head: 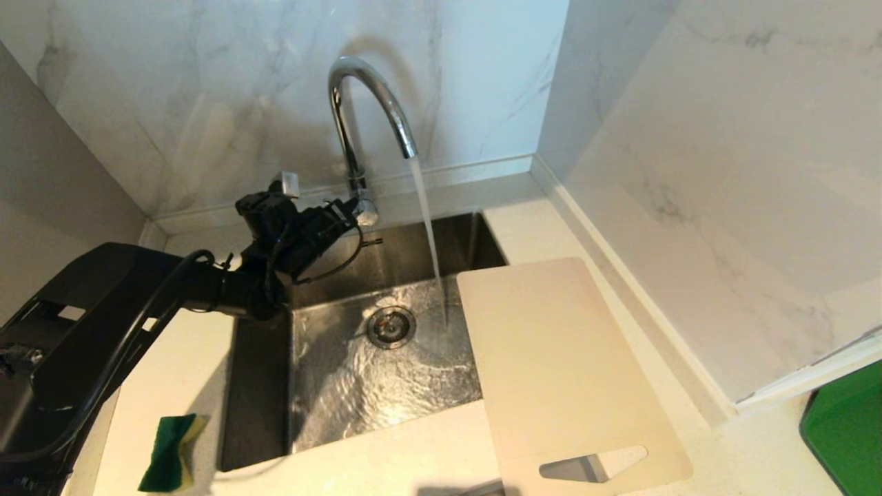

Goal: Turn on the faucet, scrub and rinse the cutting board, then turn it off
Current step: Turn off the tap

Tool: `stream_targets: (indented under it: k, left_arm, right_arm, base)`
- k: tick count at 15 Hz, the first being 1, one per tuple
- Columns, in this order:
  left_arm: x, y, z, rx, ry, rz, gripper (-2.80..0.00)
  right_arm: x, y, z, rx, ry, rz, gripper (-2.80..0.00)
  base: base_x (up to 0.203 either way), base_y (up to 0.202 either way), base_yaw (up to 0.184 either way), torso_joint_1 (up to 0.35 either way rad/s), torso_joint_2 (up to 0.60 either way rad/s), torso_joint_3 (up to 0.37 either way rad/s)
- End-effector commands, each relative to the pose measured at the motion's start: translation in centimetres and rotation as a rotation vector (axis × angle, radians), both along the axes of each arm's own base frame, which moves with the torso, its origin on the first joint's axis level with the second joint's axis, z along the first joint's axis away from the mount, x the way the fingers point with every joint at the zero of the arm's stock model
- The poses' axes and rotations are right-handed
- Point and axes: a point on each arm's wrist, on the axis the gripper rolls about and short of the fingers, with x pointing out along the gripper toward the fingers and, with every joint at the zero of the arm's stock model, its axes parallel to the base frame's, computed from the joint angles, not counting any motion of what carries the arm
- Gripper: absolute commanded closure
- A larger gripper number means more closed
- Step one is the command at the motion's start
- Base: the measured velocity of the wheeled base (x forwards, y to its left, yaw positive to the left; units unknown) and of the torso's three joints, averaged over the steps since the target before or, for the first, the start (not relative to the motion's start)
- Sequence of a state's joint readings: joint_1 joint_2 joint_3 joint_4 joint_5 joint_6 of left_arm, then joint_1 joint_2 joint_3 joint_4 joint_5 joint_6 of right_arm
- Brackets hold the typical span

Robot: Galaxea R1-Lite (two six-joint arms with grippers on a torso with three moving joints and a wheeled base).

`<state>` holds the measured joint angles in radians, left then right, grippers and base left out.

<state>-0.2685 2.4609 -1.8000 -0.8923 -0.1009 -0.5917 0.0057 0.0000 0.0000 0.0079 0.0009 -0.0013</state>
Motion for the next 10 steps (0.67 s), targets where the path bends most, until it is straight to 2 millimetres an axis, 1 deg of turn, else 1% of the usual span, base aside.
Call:
stream_targets:
  k: [1, 7, 10]
  left_arm:
    - [0.5, 0.47, -0.39, -0.004, 0.001, 0.013, 0.0]
    - [1.0, 0.91, -0.24, -0.008, -0.01, 0.029, 0.0]
    - [1.28, 1.09, -0.5, -0.005, -0.003, 0.034, 0.0]
  right_arm:
    - [0.01, 0.0, -0.03, 0.0, 0.001, 0.001, 0.0]
    - [0.0, 0.0, -0.01, 0.0, 0.0, 0.001, 0.0]
    - [0.01, 0.0, -0.04, 0.0, 0.001, 0.001, 0.0]
  base:
    - [0.0, 0.0, 0.0, 0.0, 0.0, 0.0]
    - [0.0, 0.0, 0.0, 0.0, 0.0, 0.0]
    - [0.0, 0.0, 0.0, 0.0, 0.0, 0.0]
